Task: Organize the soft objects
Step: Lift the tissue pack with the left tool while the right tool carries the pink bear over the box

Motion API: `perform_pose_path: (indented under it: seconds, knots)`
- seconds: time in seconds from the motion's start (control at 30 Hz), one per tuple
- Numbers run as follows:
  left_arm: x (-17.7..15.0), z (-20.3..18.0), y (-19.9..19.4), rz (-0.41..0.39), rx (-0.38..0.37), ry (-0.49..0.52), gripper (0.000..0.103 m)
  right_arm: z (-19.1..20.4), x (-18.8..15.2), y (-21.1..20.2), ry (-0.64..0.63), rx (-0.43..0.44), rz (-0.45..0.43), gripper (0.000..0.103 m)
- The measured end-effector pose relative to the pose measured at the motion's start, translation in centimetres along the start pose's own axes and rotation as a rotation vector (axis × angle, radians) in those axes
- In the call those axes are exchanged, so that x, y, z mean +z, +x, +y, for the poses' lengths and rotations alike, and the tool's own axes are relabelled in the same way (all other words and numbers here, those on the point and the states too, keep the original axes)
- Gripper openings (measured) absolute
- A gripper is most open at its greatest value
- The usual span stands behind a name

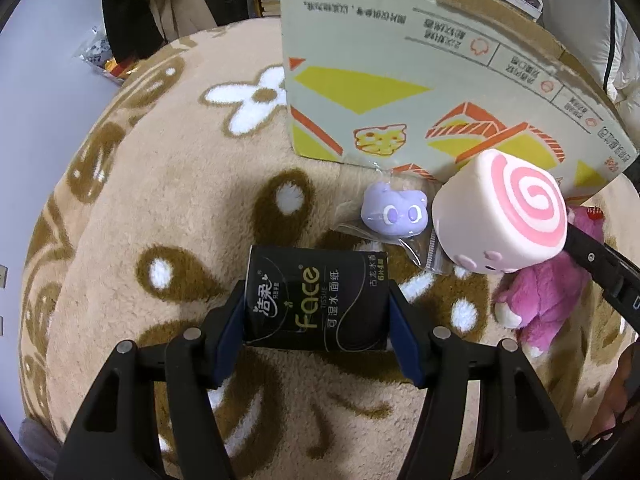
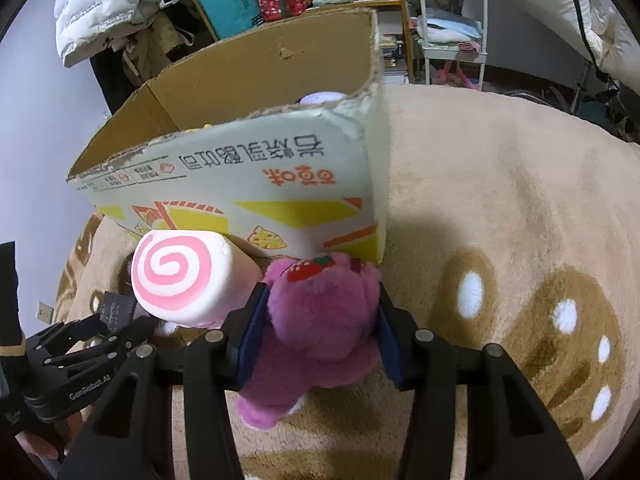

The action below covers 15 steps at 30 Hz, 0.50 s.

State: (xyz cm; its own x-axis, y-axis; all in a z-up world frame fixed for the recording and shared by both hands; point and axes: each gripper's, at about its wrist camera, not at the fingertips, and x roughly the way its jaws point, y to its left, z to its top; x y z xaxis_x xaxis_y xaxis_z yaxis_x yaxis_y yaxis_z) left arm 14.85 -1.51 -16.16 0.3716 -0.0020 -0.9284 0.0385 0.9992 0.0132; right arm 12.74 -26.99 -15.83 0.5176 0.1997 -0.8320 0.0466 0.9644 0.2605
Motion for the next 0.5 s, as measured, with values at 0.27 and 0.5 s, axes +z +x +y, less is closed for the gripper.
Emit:
perform_pose_path:
  seconds: [0.27,0.5]
  knots:
    - [-0.3,0.1,-1.9,-0.052,0.013,-0.015,0.063,0.6,0.0,-1.8,-0.024,-0.032,-0.055,0.052]
    - [-1.2,-0.2,-5.2,-0.148,0.018,-0.002,0.063,1.5,-0.1,-5.5,-0.067,-0.054,-0.159,0.052]
